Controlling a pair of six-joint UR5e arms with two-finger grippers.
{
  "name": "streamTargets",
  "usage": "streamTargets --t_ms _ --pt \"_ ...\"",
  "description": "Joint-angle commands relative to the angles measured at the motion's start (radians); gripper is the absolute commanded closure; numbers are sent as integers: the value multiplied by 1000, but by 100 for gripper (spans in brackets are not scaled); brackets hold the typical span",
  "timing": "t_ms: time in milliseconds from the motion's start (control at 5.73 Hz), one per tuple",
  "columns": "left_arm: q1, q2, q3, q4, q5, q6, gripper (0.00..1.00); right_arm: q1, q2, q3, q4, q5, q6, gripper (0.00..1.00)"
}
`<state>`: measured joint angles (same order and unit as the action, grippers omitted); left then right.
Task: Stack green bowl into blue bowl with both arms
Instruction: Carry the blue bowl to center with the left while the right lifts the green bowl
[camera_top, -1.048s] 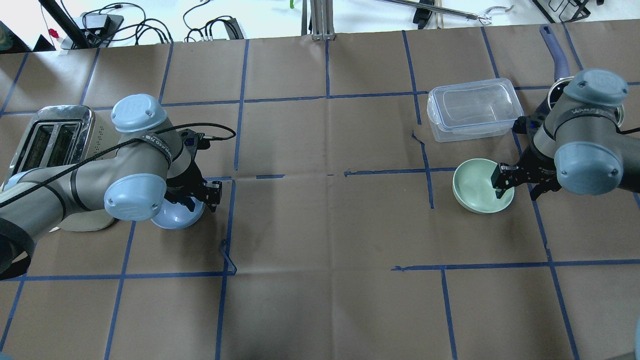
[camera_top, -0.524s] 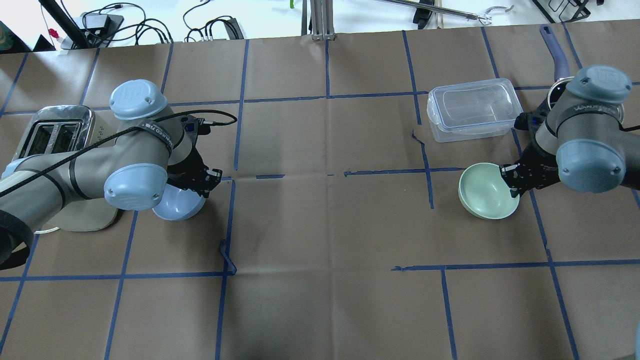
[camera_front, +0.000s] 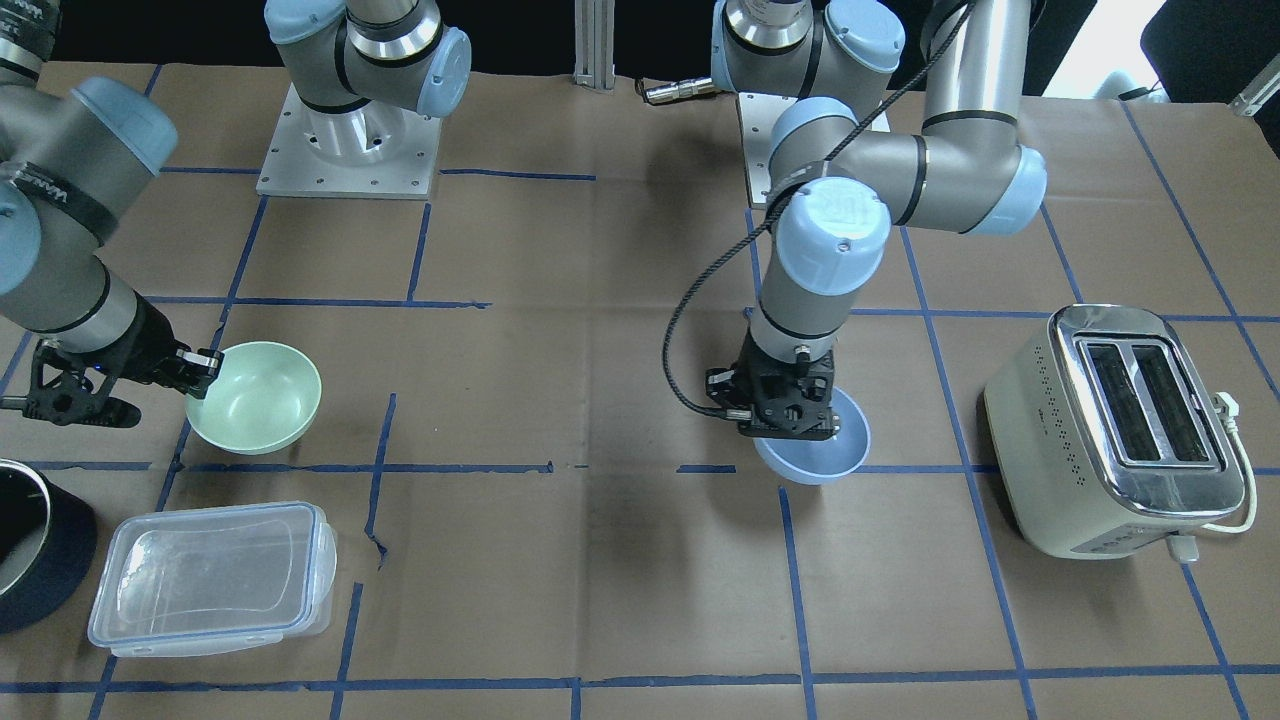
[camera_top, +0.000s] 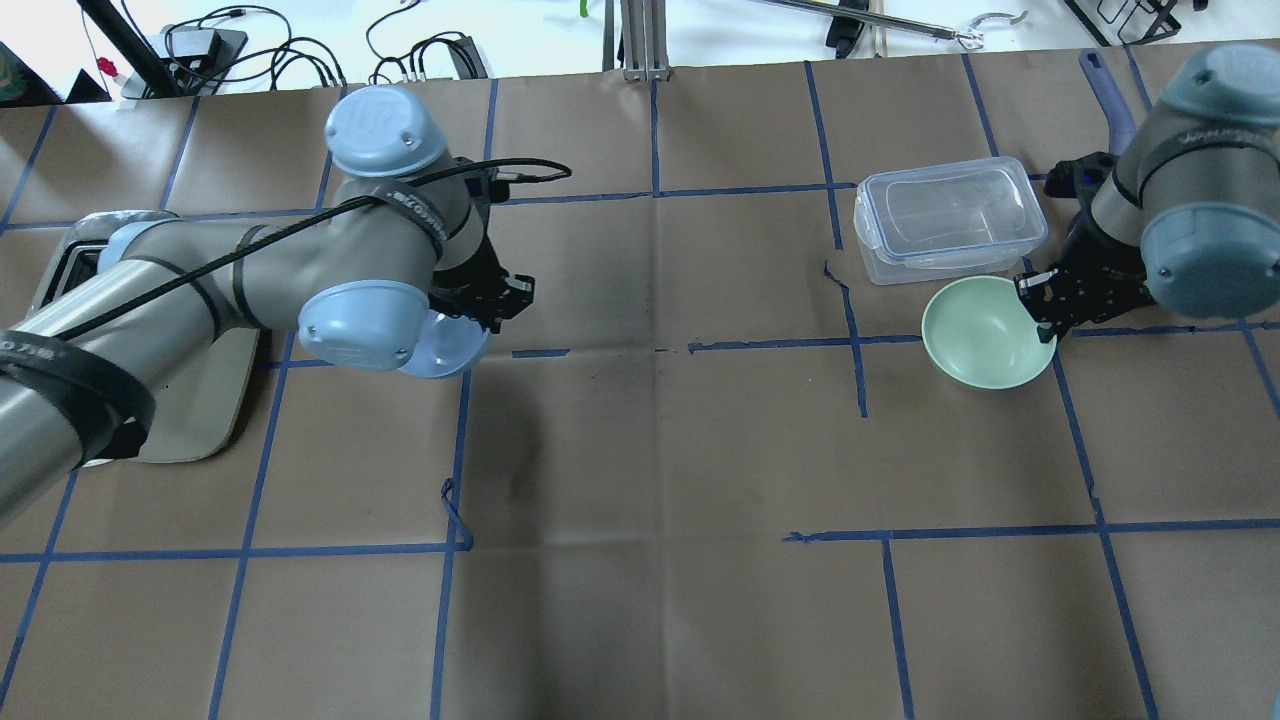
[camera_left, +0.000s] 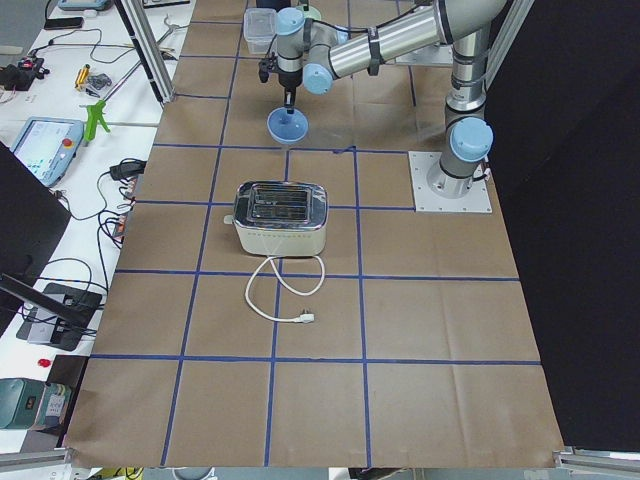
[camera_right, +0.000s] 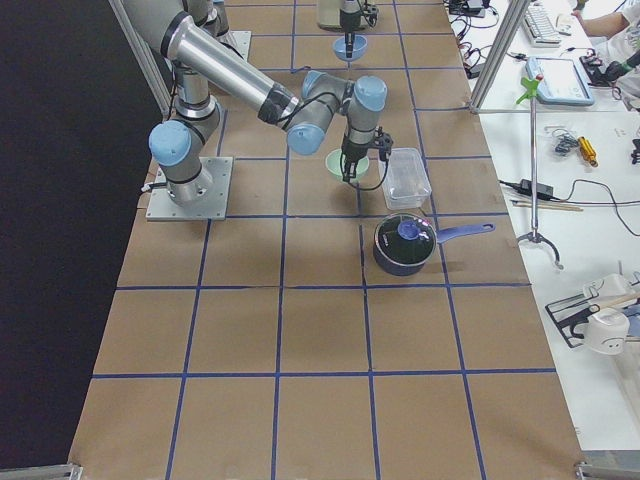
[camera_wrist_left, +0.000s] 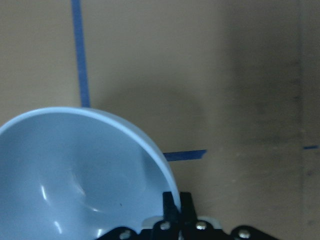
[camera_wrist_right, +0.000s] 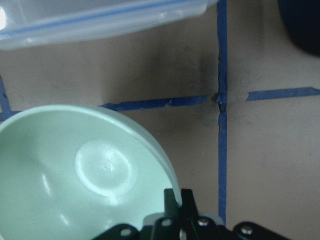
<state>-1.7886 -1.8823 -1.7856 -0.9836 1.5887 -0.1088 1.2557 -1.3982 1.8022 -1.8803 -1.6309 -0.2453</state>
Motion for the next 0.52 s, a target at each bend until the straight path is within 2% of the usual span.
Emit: streamTargets --t_ms 0,175,349 --pt "-171 -82 84 28 5 -63 100 14 -31 -195 267 5 1 94" --pt "-207 -121 138 66 -1 -80 100 25 -66 -242 339 14 0 94" --pt "-215 -132 146 68 -6 -81 100 30 -99 -245 352 66 1 94"
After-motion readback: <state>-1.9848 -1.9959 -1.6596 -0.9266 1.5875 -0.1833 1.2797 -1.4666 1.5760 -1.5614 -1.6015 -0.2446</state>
